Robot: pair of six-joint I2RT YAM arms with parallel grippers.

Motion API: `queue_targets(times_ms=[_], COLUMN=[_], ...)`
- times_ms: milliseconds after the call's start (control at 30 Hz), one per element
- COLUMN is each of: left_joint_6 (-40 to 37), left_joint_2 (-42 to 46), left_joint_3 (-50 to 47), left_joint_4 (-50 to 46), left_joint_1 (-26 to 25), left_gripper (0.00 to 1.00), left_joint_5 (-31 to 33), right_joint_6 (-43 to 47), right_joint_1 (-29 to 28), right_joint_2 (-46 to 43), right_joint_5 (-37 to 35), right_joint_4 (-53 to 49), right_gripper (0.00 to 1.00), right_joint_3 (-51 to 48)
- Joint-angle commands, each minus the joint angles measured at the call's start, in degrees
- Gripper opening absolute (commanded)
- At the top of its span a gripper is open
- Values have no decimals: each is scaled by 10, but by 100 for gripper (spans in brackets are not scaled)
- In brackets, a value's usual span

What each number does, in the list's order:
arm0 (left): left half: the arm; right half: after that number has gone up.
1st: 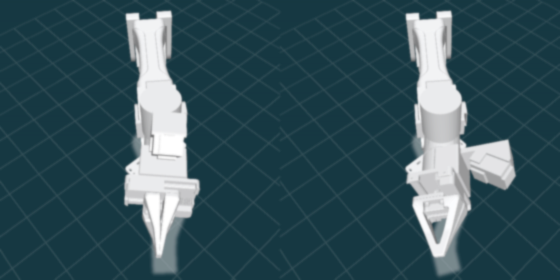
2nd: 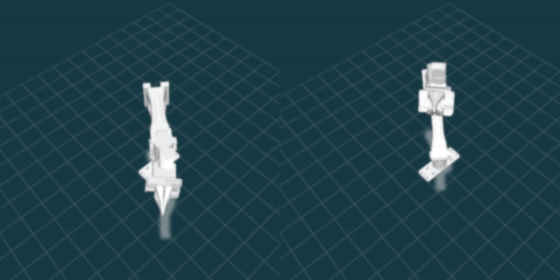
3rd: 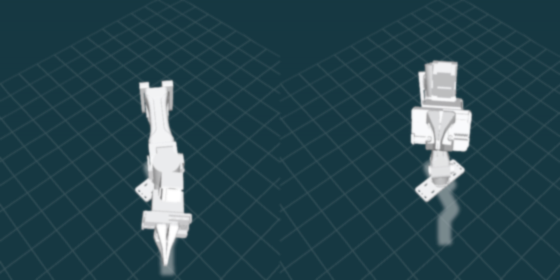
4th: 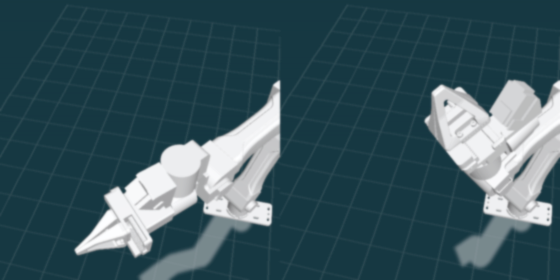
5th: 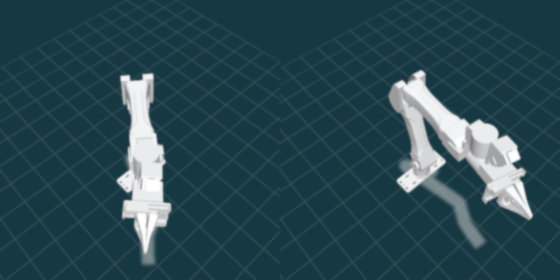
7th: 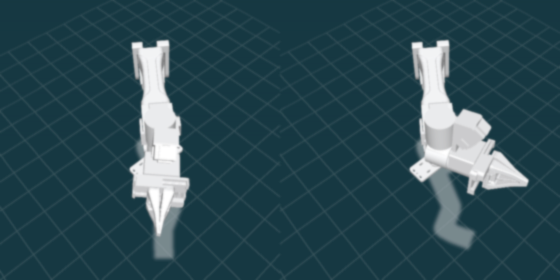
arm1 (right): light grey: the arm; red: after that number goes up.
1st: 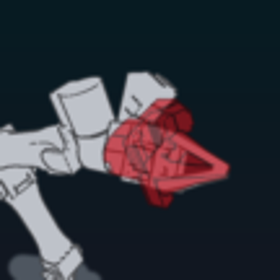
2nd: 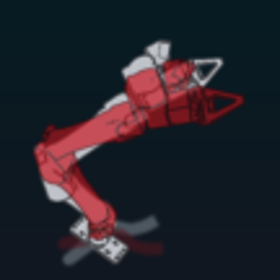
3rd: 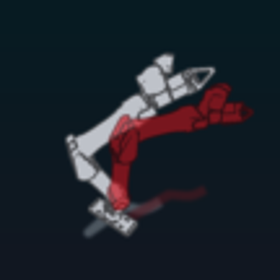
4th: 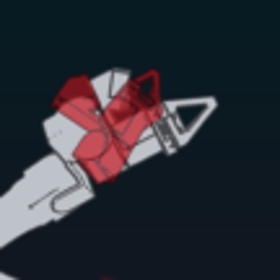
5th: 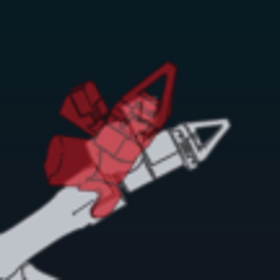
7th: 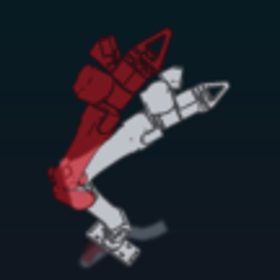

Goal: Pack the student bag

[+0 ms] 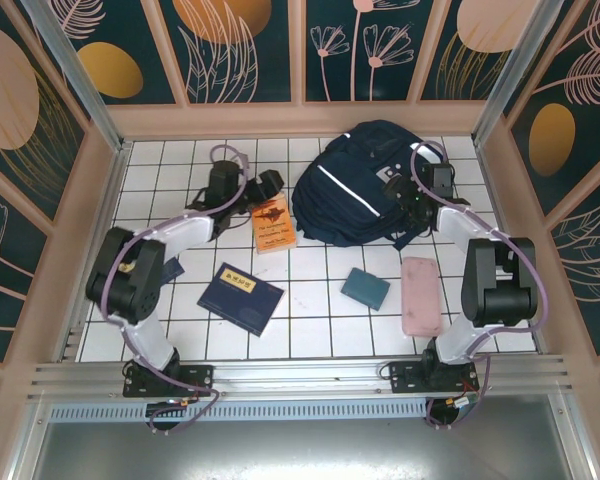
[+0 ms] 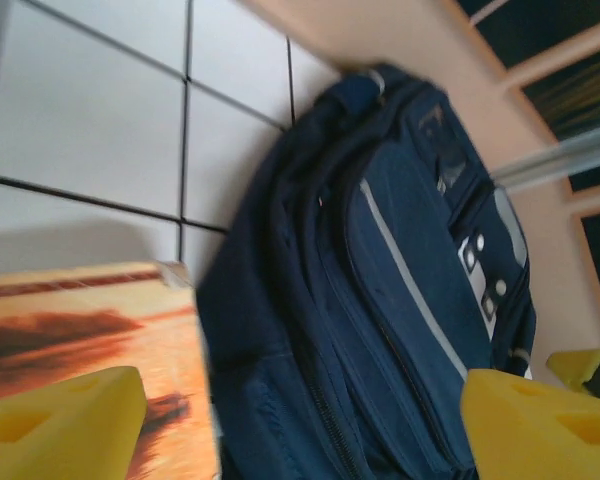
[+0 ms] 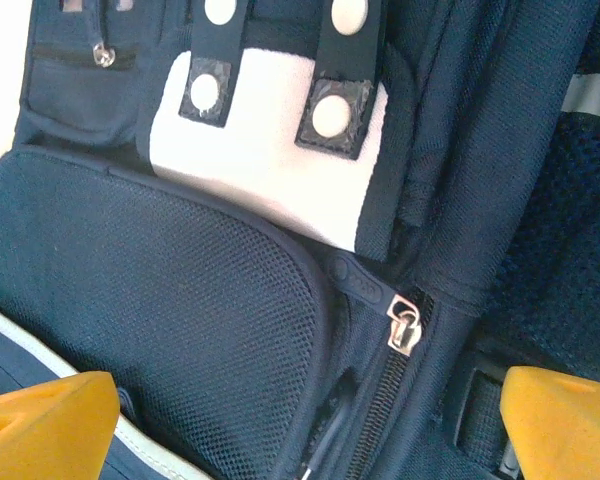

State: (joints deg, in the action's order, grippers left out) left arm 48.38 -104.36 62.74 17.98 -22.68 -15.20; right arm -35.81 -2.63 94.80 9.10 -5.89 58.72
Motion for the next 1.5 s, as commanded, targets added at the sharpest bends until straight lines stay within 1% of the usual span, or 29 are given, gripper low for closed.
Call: queue_targets(times_ms=[0, 100, 233, 300, 467, 533, 633, 700, 800, 867, 933, 1000, 1067, 1133, 1200, 1300, 1400, 1433, 1467], left_joint_6=[43, 50, 39, 35, 7, -5, -10, -9, -15, -21, -30, -39, -46, -47, -46, -45, -51, -54, -56], left_joint_2=[-59, -95, -125, -129, -120, -105, -70, -42, 0, 24, 40, 53, 58, 81, 92, 105, 119, 123, 128], left_joint_3=[46, 66, 88, 83, 65, 45, -2, -39, -86, -105, -111, -105, -94, -81, -74, -48, -37, -34, -31], left_joint_4=[-14, -39, -103, -115, -190, -210, -214, -213, -216, -224, -234, -247, -259, -266, -271, -283, -300, -305, -311], left_joint_1=[-11, -11, -11, -11, -6, 6, 34, 66, 105, 125, 141, 149, 151, 151, 151, 151, 151, 151, 151], left_gripper=[81, 81, 81, 81, 82, 83, 84, 84, 85, 87, 88, 89, 91, 92, 93, 94, 94, 94, 94], left_joint_5=[-21, -19, 7, 17, 84, 108, 129, 132, 149, 160, 169, 172, 170, 164, 154, 146, 147, 149, 151], right_joint_6=[-21, -21, -22, -22, -21, -18, -4, 19, 78, 121, 150, 163, 162, 156, 147, 145, 163, 170, 184], right_joint_1=[0, 1, 1, 1, 1, -1, -12, -37, -91, -137, -173, -202, -217, -224, -228, -238, -249, -255, -263], right_joint_2=[11, 14, 16, 18, 25, 29, 32, 35, 53, 74, 104, 138, 175, 214, 275, 357, 440, 459, 469], right_joint_5=[7, 9, 2, -2, -23, -30, -51, -72, -97, -128, -144, -146, -144, -133, -112, -119, -103, -102, -78], right_joint_4=[-21, -25, -32, -37, -53, -62, -75, -88, -113, -131, -146, -157, -162, -163, -175, -200, -246, -256, -260], right_gripper=[99, 98, 99, 98, 98, 98, 97, 95, 93, 93, 93, 93, 93, 93, 92, 92, 92, 92, 92], right_joint_3=[25, 28, 29, 32, 42, 49, 66, 87, 134, 174, 211, 253, 298, 347, 422, 530, 636, 653, 659])
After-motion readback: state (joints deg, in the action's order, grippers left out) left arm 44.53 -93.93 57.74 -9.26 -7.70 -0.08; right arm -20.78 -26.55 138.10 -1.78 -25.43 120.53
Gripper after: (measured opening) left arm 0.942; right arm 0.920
